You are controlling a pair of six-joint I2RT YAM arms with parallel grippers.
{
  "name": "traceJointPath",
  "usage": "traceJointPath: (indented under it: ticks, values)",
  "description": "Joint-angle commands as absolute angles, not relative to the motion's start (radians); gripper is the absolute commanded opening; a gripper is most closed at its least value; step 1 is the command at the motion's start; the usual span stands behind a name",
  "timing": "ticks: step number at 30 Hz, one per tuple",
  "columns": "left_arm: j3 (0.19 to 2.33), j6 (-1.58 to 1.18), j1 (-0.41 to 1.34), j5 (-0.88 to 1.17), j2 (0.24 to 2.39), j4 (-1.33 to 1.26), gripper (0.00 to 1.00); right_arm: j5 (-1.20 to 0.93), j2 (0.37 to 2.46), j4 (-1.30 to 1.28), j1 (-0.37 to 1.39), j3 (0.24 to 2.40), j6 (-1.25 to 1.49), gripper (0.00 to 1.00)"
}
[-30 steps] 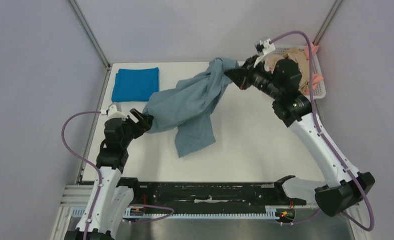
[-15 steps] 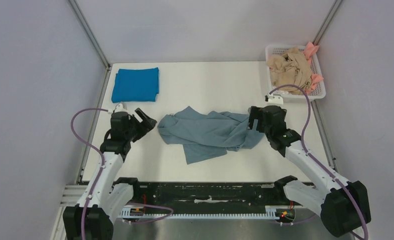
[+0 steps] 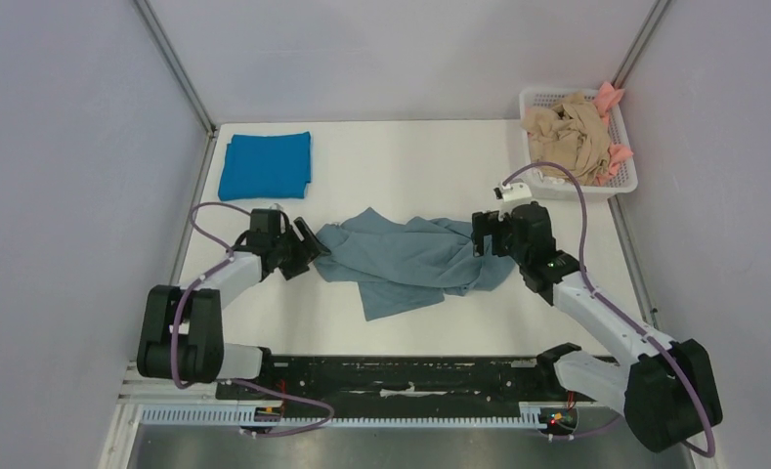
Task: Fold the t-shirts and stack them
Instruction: Move the tshirt to the center of the board, then flatten out the tshirt
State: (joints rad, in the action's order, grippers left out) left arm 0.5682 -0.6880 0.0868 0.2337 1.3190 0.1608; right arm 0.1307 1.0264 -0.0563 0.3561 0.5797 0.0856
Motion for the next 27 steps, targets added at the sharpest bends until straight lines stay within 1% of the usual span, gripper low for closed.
traceJointPath:
  ticks: [1,5,8,9,10,11,13,14,15,16,19,20,21,22,24,27]
  values:
    - [0.653,-0.694,0.103,0.267,1.416,0.06,0.76,0.104,1.125,-0.008,0.362,0.638,0.043,0.98]
    - [0.695,-0.69,0.125,0.282,1.514,0.032,0.65,0.229,1.2,-0.008,0.361,0.641,0.128,0.98]
    - [0.726,-0.689,0.134,0.286,1.586,0.021,0.55,0.255,1.262,0.035,0.362,0.646,0.162,0.92]
    - [0.739,-0.688,0.136,0.292,1.604,0.017,0.53,0.247,1.279,0.057,0.362,0.643,0.165,0.89]
    - [0.75,-0.686,0.137,0.298,1.629,0.015,0.49,0.234,1.299,0.077,0.362,0.644,0.17,0.86]
    - [0.761,-0.685,0.138,0.302,1.649,0.015,0.43,0.219,1.322,0.092,0.362,0.647,0.179,0.81]
    - [0.777,-0.684,0.138,0.305,1.678,0.011,0.26,0.187,1.358,0.129,0.362,0.65,0.195,0.68]
    - [0.783,-0.683,0.138,0.303,1.687,0.009,0.12,0.171,1.371,0.148,0.361,0.65,0.2,0.61]
    - [0.789,-0.682,0.138,0.301,1.693,0.006,0.02,0.154,1.386,0.159,0.362,0.653,0.205,0.55]
    - [0.792,-0.679,0.139,0.301,1.696,0.005,0.02,0.146,1.395,0.167,0.362,0.653,0.21,0.49]
    - [0.783,-0.675,0.141,0.308,1.674,-0.036,0.02,0.149,1.401,0.181,0.362,0.648,0.222,0.22]
    - [0.778,-0.675,0.141,0.31,1.656,-0.043,0.02,0.161,1.392,0.185,0.361,0.645,0.226,0.16]
    - [0.775,-0.672,0.141,0.312,1.637,-0.048,0.02,0.171,1.38,0.186,0.362,0.643,0.228,0.11]
    - [0.775,-0.668,0.143,0.315,1.61,-0.049,0.02,0.183,1.357,0.185,0.362,0.641,0.228,0.1]
    - [0.777,-0.661,0.149,0.308,1.547,-0.048,0.02,0.203,1.301,0.185,0.361,0.637,0.225,0.01]
    - [0.785,-0.652,0.168,0.286,1.409,-0.039,0.02,0.221,1.187,0.187,0.362,0.631,0.211,0.0]
